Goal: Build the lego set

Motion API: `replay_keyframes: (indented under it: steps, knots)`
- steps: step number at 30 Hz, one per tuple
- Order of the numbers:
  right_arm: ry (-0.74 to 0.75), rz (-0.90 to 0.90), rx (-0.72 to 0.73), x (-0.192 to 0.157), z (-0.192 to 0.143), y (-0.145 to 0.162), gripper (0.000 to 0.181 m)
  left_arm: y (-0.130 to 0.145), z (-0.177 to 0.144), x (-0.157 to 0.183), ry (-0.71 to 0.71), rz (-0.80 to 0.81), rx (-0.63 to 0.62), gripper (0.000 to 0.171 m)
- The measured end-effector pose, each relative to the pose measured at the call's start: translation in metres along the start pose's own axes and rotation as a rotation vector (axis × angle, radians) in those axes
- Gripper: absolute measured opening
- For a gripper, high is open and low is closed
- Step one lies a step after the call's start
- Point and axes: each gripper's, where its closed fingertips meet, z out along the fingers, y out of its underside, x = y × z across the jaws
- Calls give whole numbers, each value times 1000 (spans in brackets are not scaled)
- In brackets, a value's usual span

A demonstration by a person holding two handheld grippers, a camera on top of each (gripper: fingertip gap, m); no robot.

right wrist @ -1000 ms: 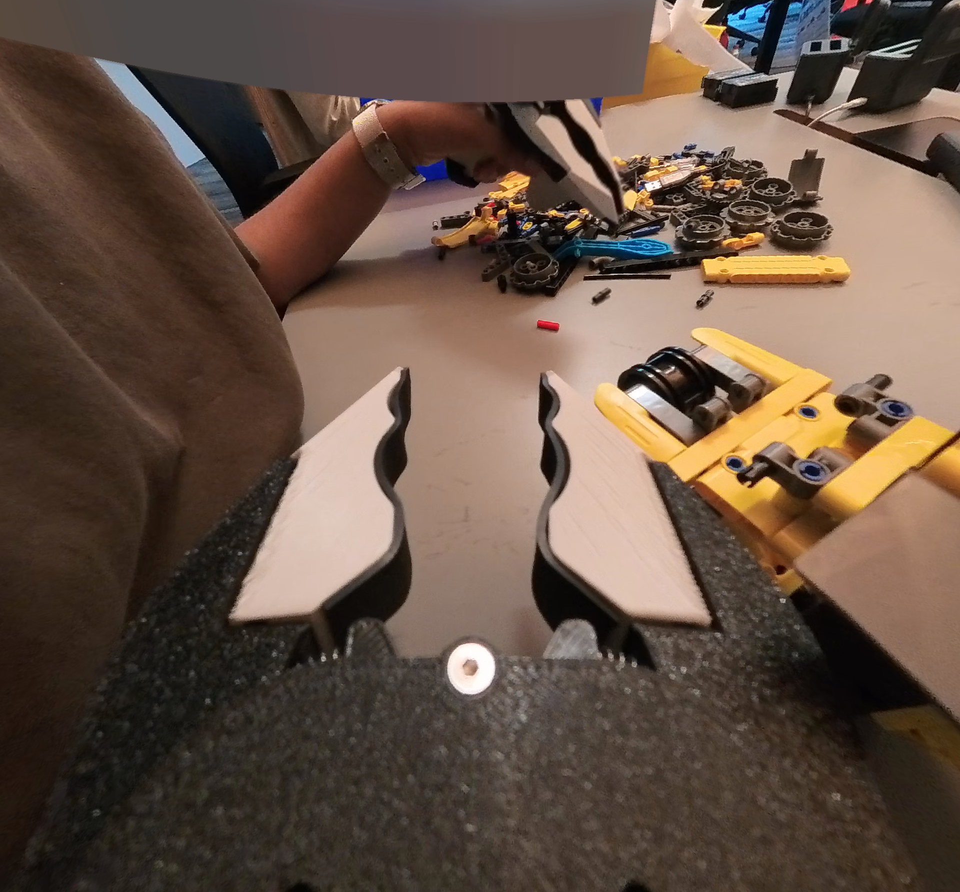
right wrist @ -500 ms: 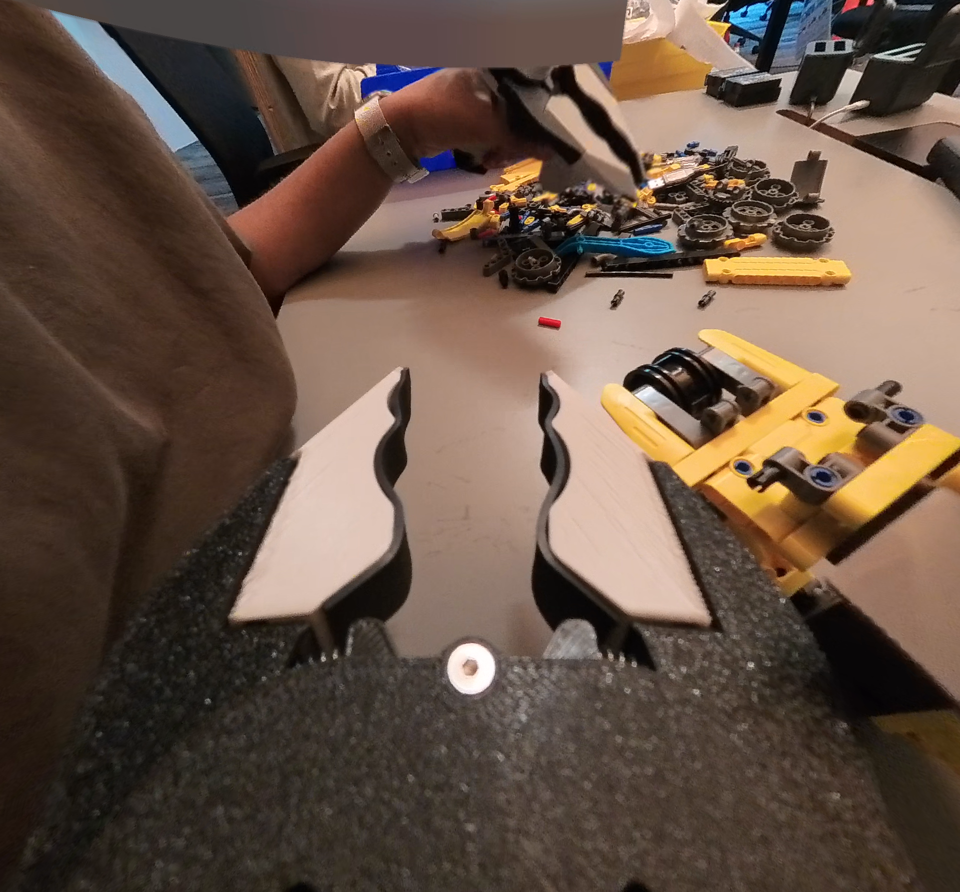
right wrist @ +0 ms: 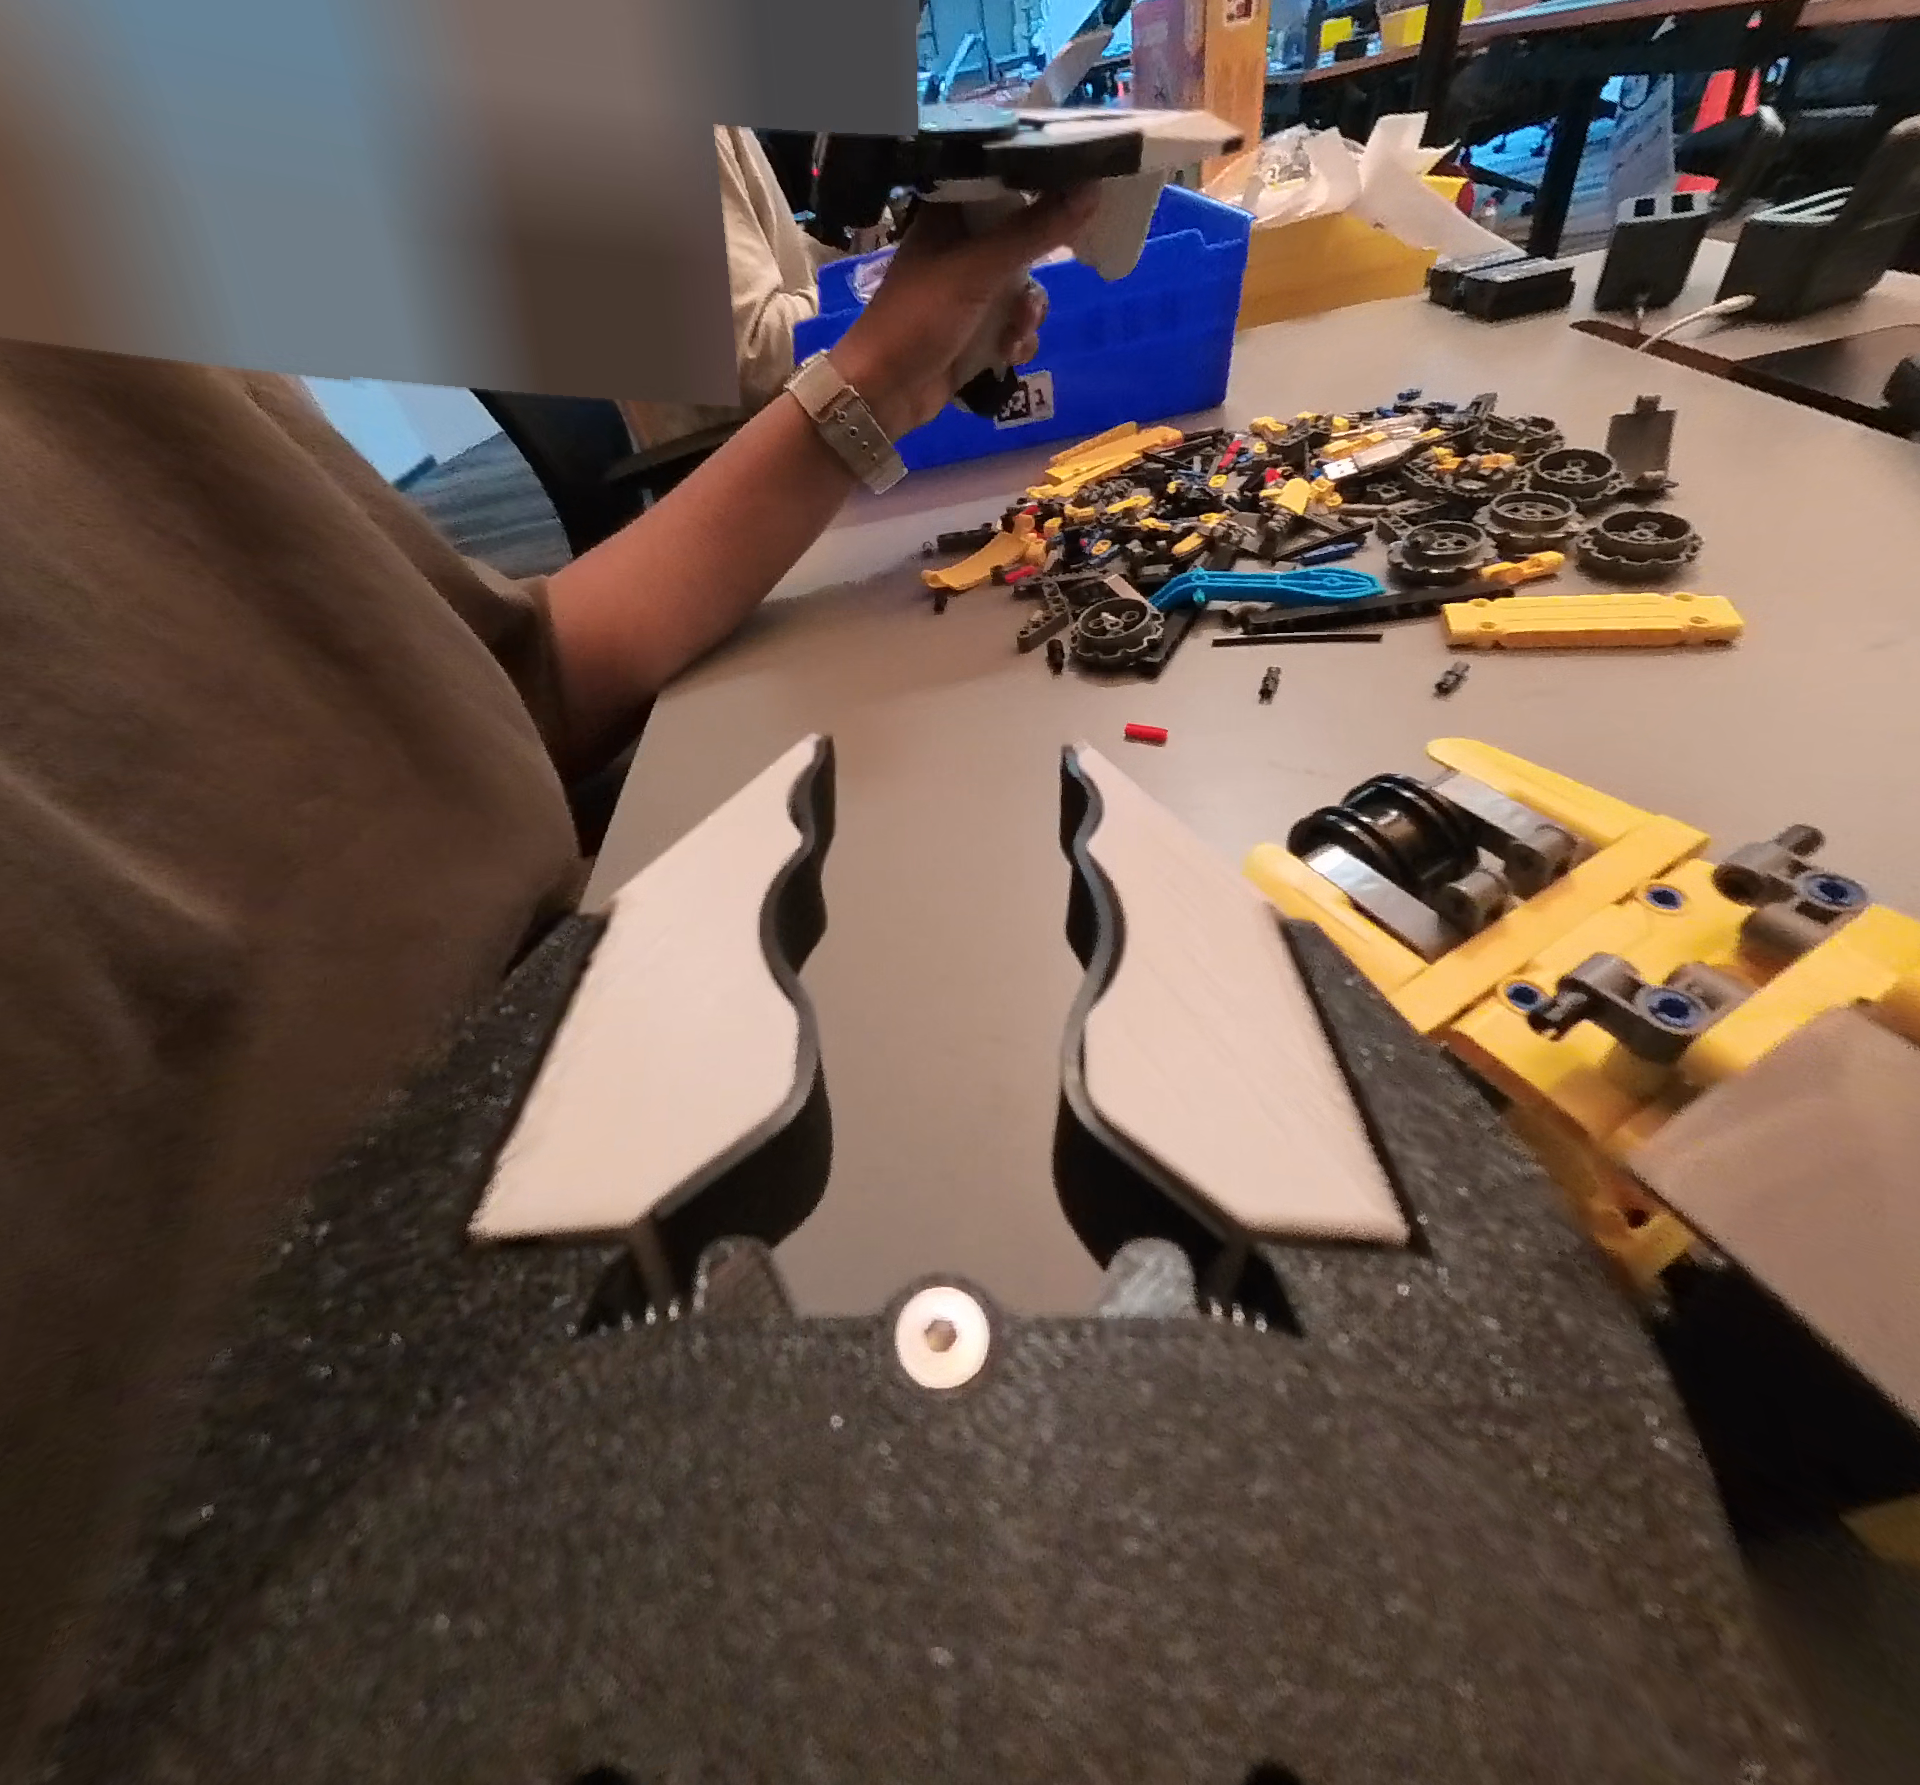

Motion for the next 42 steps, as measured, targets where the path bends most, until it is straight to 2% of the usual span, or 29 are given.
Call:
replay_keyframes:
  steps: [4,7,11,14,20,28,42]
  knots:
    - [-3,-5,16,-2,0,-2,32,11,7,0,-2,16,-40,3]
    - [9,-67,23,-5,0,-4,18,9,7,3,7,9,-27,2]
    - [93,-207,46,1,-2,-10,5,-15,-2,23,175,-160,104,0]
    - [128,-276,68,3,-6,-14,0,-18,-5,23,241,-277,119,0]
    - [116,-232,92,3,-9,-18,1,-5,2,19,245,-296,69,5]
    - [125,-232,63,6,-6,-12,14,4,7,26,258,-258,21,13]
    - [127,-182,35,15,-4,-4,24,2,3,37,369,-336,37,27]
